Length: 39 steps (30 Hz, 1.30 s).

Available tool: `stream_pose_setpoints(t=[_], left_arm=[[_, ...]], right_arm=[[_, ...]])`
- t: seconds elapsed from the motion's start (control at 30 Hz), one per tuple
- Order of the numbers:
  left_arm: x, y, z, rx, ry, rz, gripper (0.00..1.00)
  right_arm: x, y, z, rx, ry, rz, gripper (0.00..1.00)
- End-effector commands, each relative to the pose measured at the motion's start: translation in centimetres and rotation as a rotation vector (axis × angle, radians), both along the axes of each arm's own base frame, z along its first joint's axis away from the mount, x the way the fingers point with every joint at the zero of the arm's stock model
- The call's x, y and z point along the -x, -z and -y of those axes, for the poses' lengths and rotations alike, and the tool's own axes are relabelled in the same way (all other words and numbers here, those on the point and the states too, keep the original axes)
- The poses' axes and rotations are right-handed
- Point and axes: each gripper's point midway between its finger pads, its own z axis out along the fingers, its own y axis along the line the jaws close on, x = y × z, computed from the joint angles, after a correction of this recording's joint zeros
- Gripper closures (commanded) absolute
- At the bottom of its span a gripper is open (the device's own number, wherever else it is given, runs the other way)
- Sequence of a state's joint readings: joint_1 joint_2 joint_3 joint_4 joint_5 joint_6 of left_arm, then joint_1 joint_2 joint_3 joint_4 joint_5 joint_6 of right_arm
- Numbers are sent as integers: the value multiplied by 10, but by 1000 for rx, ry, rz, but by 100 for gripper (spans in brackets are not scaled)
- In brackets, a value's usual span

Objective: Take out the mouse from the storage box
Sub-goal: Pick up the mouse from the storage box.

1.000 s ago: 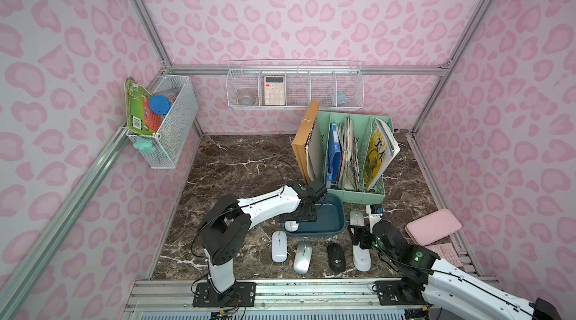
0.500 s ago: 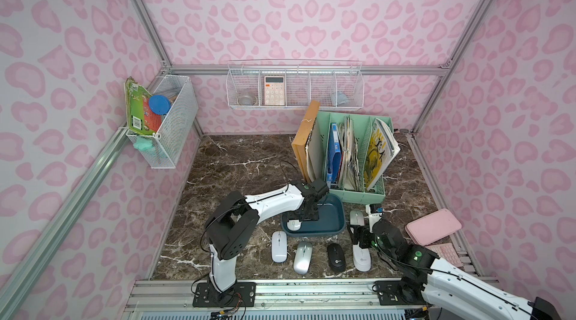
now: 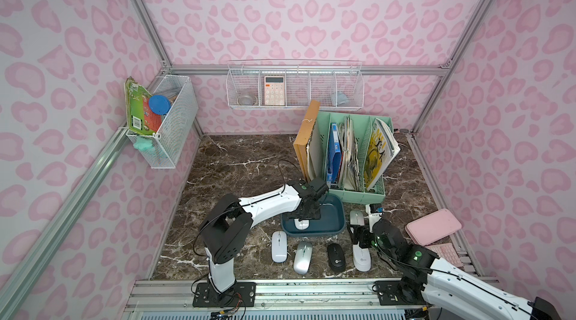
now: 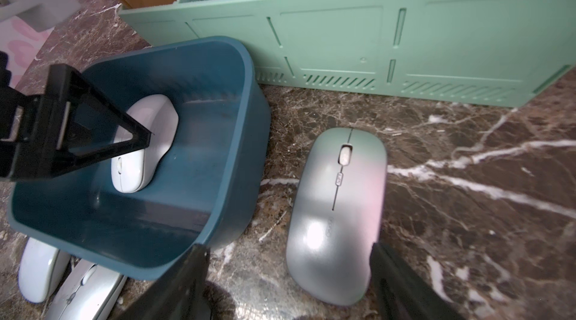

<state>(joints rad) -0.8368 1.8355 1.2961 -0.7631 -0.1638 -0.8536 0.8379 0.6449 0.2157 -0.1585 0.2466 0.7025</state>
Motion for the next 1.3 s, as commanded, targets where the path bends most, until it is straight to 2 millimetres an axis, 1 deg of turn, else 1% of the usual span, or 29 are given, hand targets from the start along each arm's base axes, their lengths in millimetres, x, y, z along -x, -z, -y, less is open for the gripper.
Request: stream_pose_setpoints(t=[0.0, 0.1, 0.37, 0.7, 0.87, 1.07, 1.27], left_arm=[[-2, 2, -1, -1, -1, -2, 3], [-5, 5, 3, 11, -8, 1, 6], [-10, 17, 1, 28, -51, 2, 13], [-8, 30, 1, 25, -56, -14, 23], [-7, 29, 0, 24, -58, -12, 31], [-7, 23, -1, 29, -54, 2, 40], [-5, 17, -2, 25, -49, 14, 44]], right_arm=[[-1, -3, -3, -10, -11, 13, 15], [-1, -2, -3, -9, -11, 12, 15], [-1, -1, -3, -7, -13, 9, 15], [-1, 1, -4, 2, -17, 1, 15], [-1, 1, -4, 1, -17, 1, 15], [-2, 1, -4, 2, -16, 2, 15], [-2, 0, -4, 0, -16, 2, 15]])
